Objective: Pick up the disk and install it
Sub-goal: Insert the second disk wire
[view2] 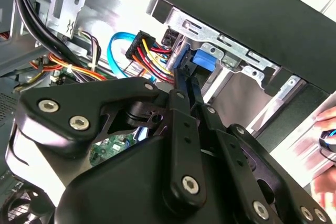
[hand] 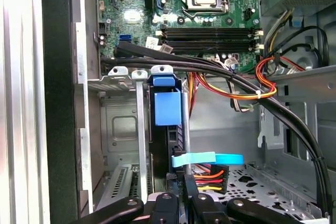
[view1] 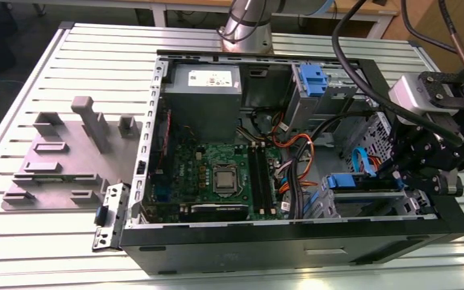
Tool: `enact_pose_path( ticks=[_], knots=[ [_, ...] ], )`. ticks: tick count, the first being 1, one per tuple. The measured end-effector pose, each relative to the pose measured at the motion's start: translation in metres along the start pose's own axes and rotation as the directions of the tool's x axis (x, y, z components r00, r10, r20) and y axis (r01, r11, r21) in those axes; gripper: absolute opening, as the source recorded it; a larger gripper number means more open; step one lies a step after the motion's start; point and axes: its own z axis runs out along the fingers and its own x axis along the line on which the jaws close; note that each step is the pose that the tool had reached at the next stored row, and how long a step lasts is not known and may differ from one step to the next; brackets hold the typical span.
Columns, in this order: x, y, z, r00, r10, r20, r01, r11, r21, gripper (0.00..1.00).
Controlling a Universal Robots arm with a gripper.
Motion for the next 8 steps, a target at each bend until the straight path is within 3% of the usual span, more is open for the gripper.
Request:
enact_pose_path(
  ticks=[8],
  knots=[
    [0.0000, -0.0001, 0.0000, 0.9998, -0.018, -0.0004, 0.018, 0.9998, -0.0020, 0.16]
  ],
)
